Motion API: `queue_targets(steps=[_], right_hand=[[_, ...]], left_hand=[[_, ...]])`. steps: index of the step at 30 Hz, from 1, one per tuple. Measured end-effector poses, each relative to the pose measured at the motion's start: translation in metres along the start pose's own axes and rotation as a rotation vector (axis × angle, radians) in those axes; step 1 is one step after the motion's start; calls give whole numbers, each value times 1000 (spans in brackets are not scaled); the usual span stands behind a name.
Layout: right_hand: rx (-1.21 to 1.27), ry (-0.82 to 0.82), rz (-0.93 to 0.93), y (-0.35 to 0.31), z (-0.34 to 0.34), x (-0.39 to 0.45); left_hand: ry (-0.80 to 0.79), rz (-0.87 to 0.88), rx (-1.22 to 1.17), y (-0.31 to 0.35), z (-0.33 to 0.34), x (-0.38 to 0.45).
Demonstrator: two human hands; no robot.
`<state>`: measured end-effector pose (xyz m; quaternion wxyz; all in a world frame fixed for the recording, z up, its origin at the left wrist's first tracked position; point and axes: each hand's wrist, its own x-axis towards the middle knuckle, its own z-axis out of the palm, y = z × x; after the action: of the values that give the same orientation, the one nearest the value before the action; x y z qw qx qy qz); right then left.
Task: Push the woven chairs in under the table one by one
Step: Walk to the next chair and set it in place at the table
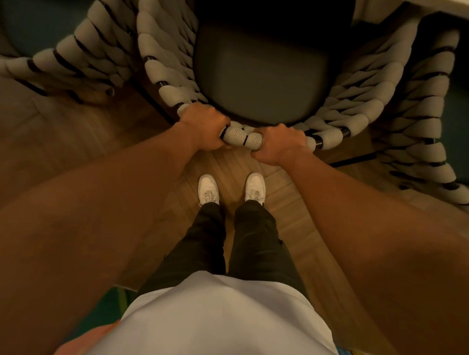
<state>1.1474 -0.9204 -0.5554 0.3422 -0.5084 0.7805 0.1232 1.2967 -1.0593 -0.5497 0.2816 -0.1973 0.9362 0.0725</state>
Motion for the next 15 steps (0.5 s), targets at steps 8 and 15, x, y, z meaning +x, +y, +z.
queue_targets(steps=[8, 15], right_hand=[[-96, -145, -146, -7, -31, -15], [-55, -132, -341, -52, -70, -17]], left_hand=[[79, -87, -153, 10, -3, -41], [160, -271, -289, -13, -11, -97]])
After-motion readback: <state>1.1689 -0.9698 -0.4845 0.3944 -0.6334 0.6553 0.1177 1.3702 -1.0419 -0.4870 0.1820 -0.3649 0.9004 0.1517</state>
